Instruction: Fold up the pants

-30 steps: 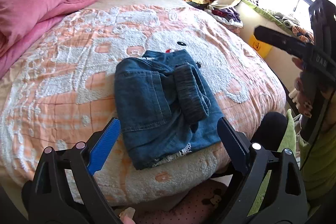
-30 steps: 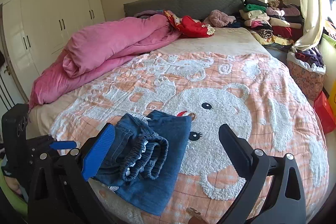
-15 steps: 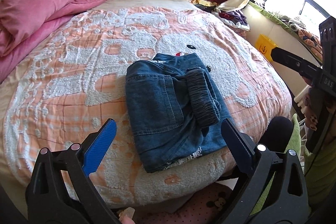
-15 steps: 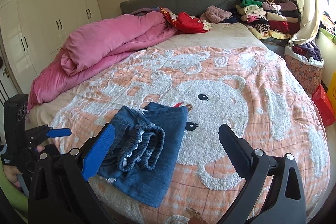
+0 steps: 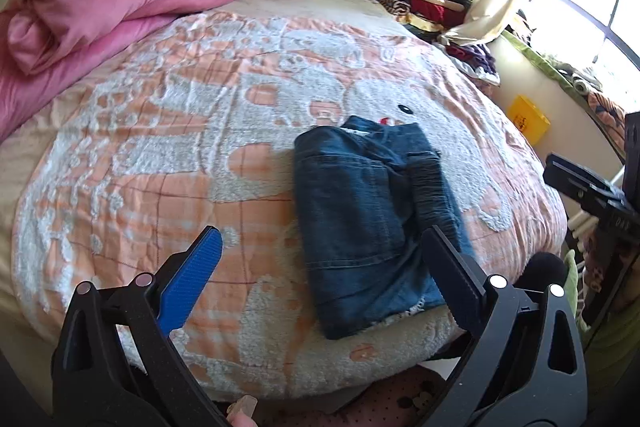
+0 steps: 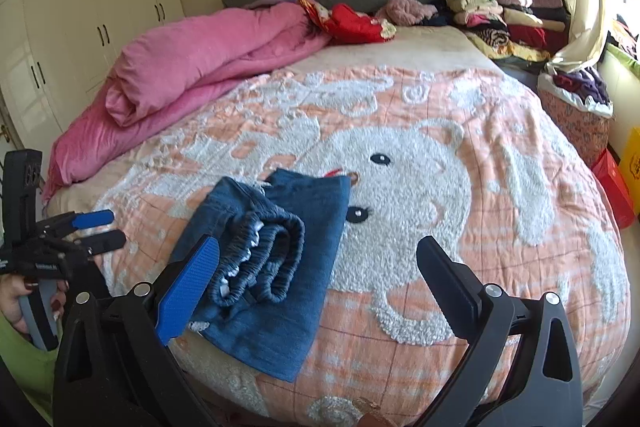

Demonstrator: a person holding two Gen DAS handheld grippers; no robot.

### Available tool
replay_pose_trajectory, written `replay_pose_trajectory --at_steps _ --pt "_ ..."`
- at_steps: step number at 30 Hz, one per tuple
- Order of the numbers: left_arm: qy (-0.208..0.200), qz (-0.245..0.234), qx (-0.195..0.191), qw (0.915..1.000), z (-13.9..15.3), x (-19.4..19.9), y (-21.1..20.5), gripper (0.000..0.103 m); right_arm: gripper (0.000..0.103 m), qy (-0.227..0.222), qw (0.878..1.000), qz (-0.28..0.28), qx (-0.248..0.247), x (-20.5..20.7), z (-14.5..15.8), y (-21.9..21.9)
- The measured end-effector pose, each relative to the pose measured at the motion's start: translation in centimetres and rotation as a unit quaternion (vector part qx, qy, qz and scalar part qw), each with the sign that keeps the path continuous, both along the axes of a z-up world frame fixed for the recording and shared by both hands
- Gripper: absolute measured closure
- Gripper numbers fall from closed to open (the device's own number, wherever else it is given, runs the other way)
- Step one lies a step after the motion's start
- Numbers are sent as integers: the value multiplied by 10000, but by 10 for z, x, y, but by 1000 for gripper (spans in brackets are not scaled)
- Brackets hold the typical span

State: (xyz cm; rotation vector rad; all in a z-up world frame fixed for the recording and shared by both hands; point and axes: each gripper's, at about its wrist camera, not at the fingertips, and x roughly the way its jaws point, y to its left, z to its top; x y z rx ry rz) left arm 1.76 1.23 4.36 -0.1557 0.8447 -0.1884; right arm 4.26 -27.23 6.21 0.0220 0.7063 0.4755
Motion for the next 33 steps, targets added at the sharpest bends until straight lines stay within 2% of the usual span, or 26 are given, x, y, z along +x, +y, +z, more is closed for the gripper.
replay_pose_trajectory --at_steps 15,30,33 --pt "385 85 -180 9991 -37 37 -1 10 5 718 9971 -88 -240 33 -46 11" --pt "688 -91 -105 9975 -69 66 -19 10 5 1073 9936 77 -333 67 -86 29" --pt "691 -127 -86 9975 -72 69 -22 10 14 1219 9922 194 -178 69 -93 30"
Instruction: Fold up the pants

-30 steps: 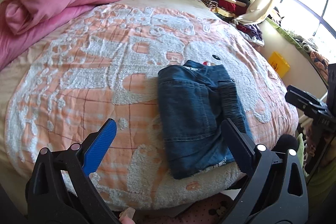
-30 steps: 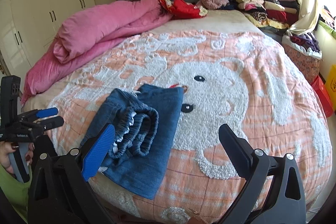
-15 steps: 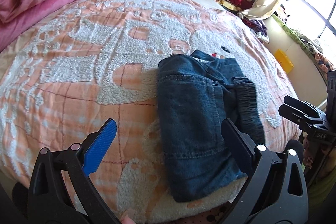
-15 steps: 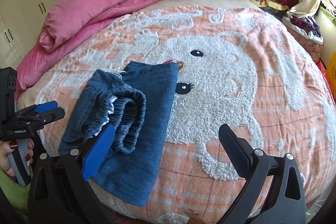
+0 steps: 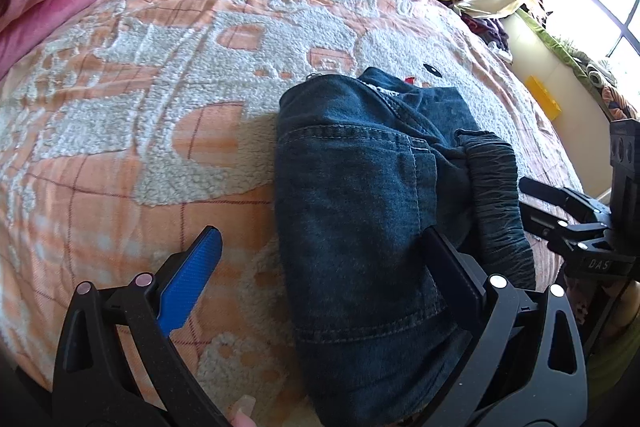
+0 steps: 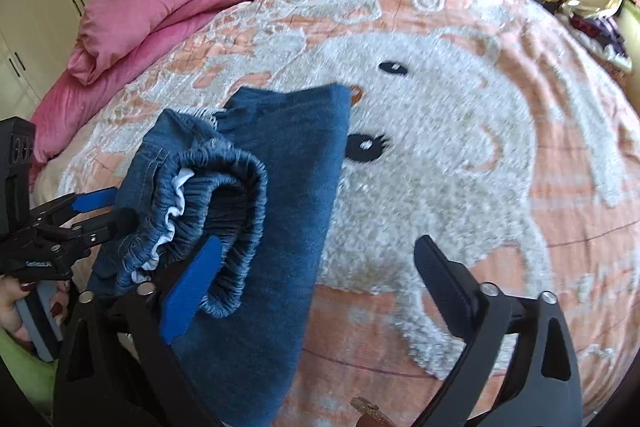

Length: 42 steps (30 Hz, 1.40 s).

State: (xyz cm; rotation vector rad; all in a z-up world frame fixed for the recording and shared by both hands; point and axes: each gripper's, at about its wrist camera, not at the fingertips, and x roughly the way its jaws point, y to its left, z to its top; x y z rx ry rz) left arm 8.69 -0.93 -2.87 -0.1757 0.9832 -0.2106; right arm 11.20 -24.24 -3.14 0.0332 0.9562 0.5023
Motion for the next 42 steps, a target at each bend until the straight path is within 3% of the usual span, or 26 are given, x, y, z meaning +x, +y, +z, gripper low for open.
replay_pose_trajectory --at_steps 8,19,21,22,26,34,38,42 --pt "-49 -99 -36 9999 -5 6 -8 15 29 93 9995 213 230 -1 -9 7" --pt "-25 -273 -146 9995 -8 11 -19 36 30 79 9970 647 406 0 -13 23" --pt "-46 -281 -210 9994 -7 11 -20 47 40 52 9969 688 384 0 -14 26" --pt "-54 -300 -239 9992 -7 11 -21 49 47 68 9961 749 453 -1 -14 27" --pt "-97 -324 -153 9993 -5 10 -24 53 59 -2 9952 840 496 -5 -12 31" --pt "-136 -323 -136 9993 -3 8 -23 63 68 -53 9953 788 567 -7 -10 29" --pt "-227 -333 -153 9991 4 5 -23 80 76 -142 9952 754 609 -11 -4 28" --pt "-273 -329 -193 9989 12 6 -24 82 78 -314 9944 818 594 -13 9 30"
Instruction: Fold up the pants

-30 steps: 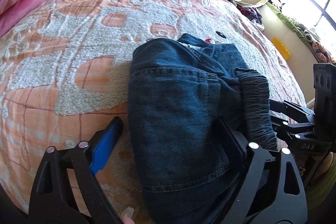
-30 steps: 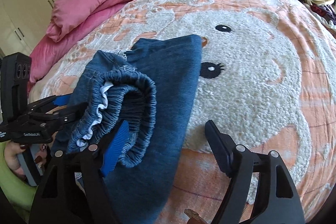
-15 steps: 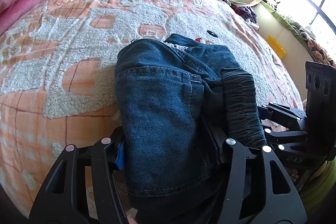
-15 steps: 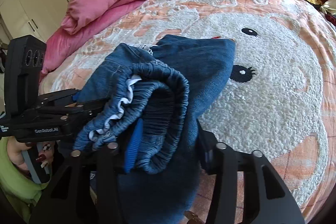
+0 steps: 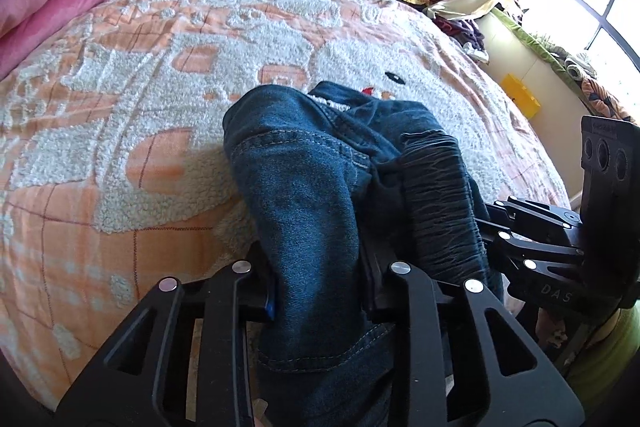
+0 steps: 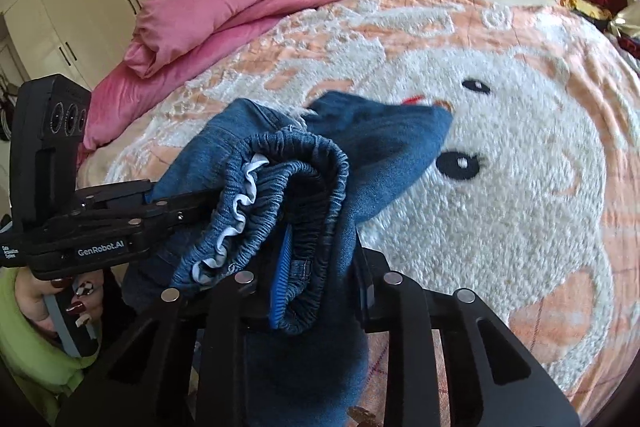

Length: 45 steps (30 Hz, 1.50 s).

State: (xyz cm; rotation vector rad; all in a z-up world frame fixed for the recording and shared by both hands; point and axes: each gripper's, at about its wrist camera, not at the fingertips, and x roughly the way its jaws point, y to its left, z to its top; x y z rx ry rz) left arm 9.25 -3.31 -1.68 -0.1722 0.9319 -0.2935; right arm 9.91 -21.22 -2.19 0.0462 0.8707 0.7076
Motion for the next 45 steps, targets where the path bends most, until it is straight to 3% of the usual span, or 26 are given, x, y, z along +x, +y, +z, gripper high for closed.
replay_pose_trajectory --at_steps 16,34,38,45 --pt "-396 98 60 9992 36 32 2 82 78 -469 9988 -108 93 35 37 8" --pt "-360 187 191 9990 26 63 5 82 78 -469 9982 -285 -246 68 25 17" --pt "-292 226 209 9991 20 66 7 82 76 -333 9981 -369 -357 73 18 17" --pt "-181 277 276 9991 10 68 9 74 60 80 9971 -628 -429 80 -1 7"
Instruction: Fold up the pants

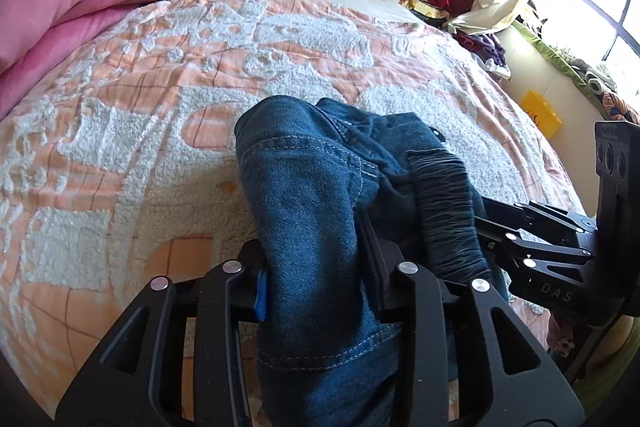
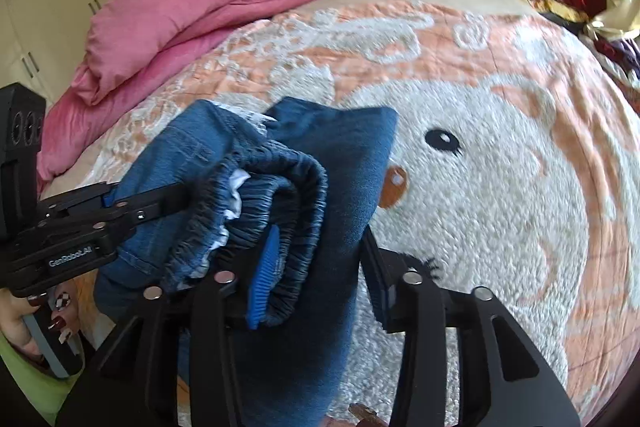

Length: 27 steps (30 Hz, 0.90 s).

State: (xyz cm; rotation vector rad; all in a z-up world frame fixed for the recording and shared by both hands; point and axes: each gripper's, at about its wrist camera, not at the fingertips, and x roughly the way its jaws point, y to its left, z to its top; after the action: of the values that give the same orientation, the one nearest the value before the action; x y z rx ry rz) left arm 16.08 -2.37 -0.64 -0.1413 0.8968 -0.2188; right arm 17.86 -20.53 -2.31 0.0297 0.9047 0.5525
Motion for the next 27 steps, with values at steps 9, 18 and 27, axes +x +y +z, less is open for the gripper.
replay_pose_trajectory --at_steps 9,18,27 --pt "136 66 69 9999 -16 2 1 66 52 119 9997 -170 -164 2 -13 -2" --pt "121 104 65 9999 -14 -2 1 63 40 40 9994 -294 -186 -1 -7 -6" --pt "-19 125 70 9999 2 -19 2 43 25 -365 9984 -419 -100 -22 19 -16"
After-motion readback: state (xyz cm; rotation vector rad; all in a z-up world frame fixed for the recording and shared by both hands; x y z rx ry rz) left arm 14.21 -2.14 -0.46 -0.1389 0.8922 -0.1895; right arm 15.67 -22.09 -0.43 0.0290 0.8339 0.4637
